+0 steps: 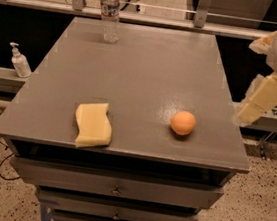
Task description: Move water bottle near orange
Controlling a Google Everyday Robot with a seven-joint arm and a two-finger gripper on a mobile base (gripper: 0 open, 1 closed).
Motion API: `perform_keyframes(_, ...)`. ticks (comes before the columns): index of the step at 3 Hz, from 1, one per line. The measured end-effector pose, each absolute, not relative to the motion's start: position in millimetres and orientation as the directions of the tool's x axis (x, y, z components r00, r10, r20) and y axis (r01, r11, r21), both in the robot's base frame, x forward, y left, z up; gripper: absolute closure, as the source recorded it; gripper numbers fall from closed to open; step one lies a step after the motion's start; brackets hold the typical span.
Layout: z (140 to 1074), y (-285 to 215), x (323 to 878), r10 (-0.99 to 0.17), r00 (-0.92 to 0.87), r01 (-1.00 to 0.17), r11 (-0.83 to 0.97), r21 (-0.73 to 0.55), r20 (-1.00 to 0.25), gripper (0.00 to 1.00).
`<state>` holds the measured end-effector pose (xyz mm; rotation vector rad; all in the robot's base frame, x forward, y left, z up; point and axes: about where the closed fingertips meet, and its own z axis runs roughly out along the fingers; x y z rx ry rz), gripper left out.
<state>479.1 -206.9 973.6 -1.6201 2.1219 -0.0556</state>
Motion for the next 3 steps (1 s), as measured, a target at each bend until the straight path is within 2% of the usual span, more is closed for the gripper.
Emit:
perform_keyframes(2, 968.6, -168.0, 583.5, -0.784, -0.105, -0.849, 0.392, -0.356, -0.612, 0.00)
perform_keyframes(3, 965.7, -133.2, 626.7, -0.665, -0.075, -0.837, 0.447, -0.316, -0.743, 0.00)
